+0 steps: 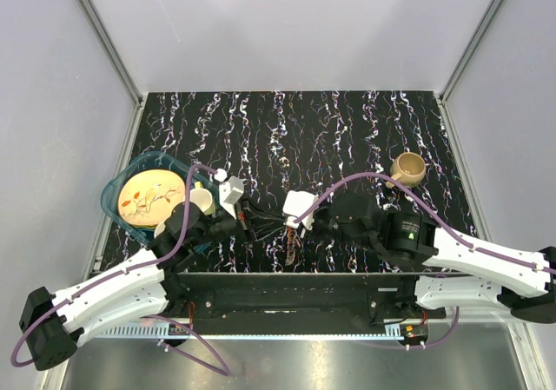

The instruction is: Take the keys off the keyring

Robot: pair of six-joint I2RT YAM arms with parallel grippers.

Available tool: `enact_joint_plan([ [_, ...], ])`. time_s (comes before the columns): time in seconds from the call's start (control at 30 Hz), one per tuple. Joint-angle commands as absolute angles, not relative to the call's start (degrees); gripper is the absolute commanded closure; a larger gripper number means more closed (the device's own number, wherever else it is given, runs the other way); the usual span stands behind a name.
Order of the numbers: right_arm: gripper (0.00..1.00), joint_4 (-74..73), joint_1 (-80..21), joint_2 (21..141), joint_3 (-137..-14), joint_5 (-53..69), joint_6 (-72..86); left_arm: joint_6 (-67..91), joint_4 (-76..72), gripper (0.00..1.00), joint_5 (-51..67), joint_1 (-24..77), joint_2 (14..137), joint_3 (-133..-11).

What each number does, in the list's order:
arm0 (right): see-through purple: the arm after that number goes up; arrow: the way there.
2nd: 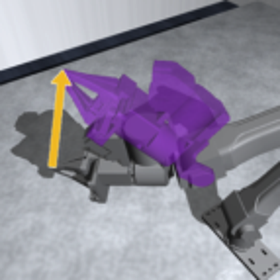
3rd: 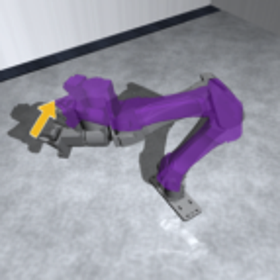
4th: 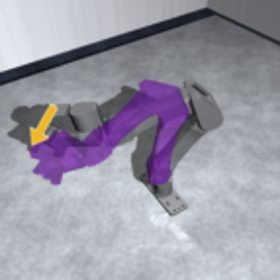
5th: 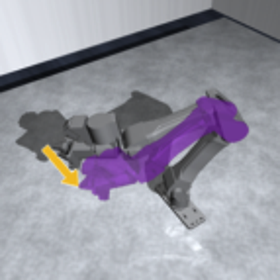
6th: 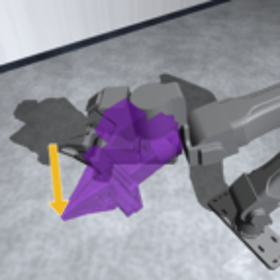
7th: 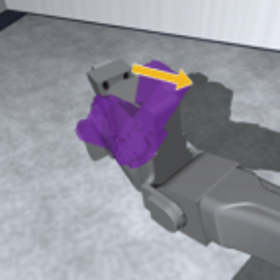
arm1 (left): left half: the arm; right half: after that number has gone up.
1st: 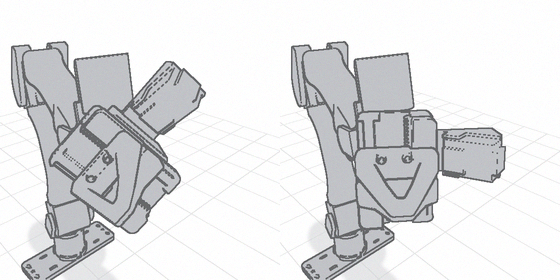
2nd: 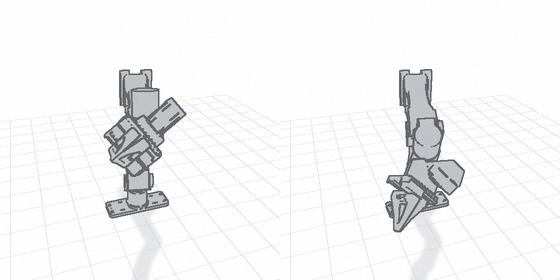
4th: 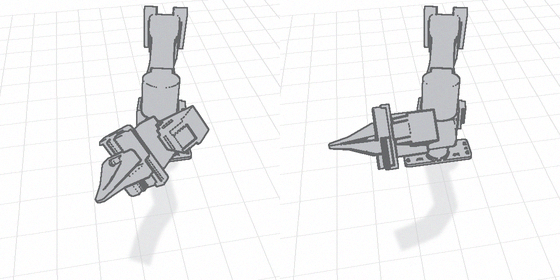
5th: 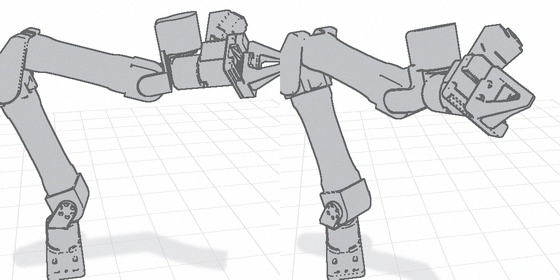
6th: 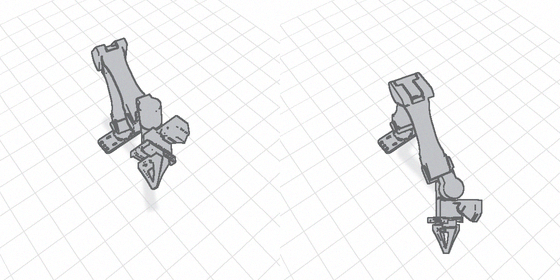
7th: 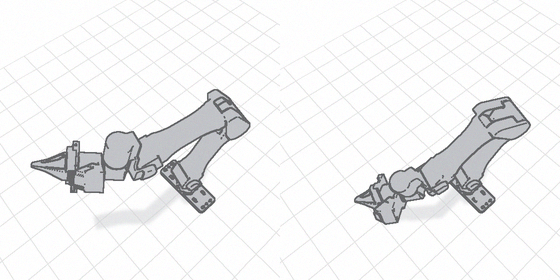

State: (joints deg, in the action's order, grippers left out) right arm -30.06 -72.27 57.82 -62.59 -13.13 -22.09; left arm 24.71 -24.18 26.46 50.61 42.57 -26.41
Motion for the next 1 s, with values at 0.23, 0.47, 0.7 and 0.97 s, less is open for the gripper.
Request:
enact_joint_plan([
  [0.23,0.71,-23.73,-72.68,58.36,-65.92,-16.43,-27.33,28.04,-31.72,1.0,28.04,50.54,43.24,-25.32],
  [0.47,0.62,-21.89,-73.12,61.08,-67.5,-15.38,-27.86,29.35,-34.89,1.0,26.37,50.62,42.27,-23.38],
  [0.7,0.57,-20.04,-74.35,63.1,-67.94,-16.96,-28.56,28.83,-34.01,1.0,26.55,50.54,42.63,-24.26],
  [0.97,0.5,-20.39,-74.8,63.81,-69.43,-18.72,-29.44,28.22,-34.54,1.0,25.66,50.54,42.27,-23.82],
])
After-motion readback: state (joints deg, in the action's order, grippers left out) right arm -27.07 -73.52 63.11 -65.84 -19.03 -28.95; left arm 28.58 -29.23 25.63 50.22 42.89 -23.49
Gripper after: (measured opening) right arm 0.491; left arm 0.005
